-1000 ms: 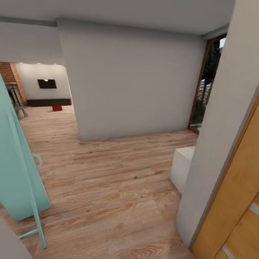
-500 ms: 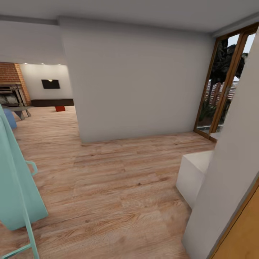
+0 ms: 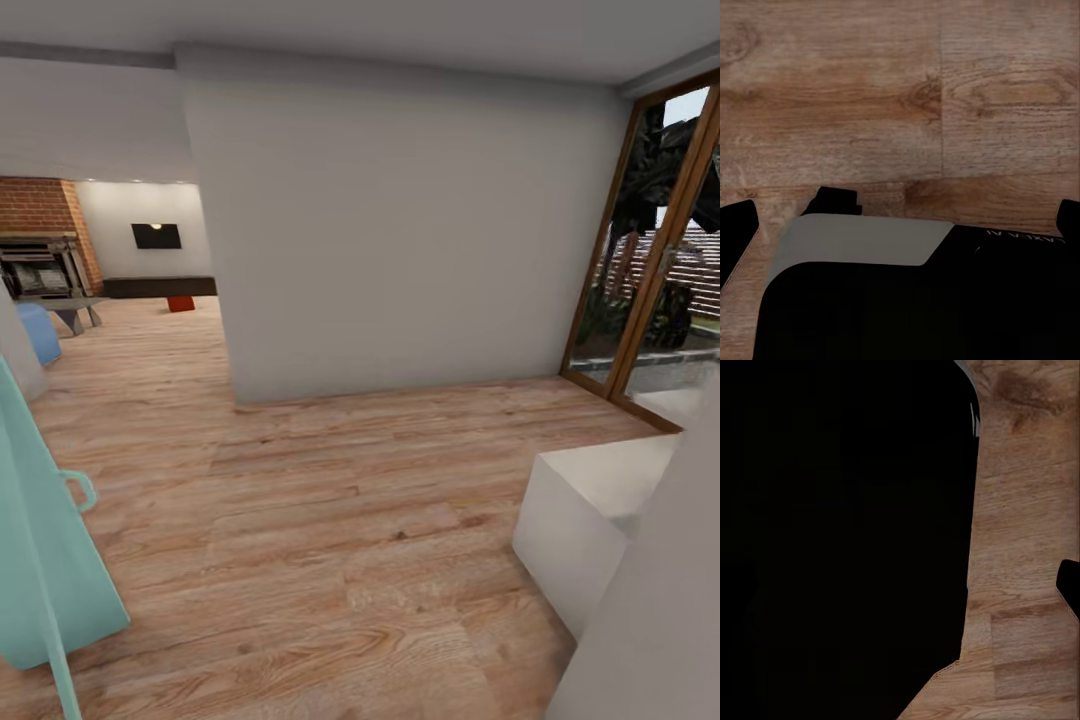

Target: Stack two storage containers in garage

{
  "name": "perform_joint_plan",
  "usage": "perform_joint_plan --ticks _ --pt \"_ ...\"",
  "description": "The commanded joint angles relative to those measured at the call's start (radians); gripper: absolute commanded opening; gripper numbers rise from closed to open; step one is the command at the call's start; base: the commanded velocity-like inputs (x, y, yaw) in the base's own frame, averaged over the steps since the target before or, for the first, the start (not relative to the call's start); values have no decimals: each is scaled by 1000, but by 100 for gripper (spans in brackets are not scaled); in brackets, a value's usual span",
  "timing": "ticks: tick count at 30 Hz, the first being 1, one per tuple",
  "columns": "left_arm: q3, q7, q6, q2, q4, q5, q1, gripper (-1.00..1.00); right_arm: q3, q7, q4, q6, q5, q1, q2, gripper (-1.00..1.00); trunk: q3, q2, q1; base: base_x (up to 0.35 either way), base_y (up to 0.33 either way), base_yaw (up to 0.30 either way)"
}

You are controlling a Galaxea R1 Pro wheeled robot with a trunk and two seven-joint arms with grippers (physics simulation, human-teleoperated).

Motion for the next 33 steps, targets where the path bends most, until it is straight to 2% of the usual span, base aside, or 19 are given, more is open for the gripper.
perform_joint_plan --ticks 1,13,33 --pt "-9 4 -4 0 1 9 -1 100 0 0 -1 0 0 0 0 100 -1 0 1 315 71 23" --pt "-9 3 -4 0 1 9 -1 100 -2 0 1 0 -2 0 3 100 1 0 1 315 27 51" --pt "-9 3 -6 0 1 9 1 100 -1 0 -3 0 4 0 -7 100 1 0 1 315 1 18"
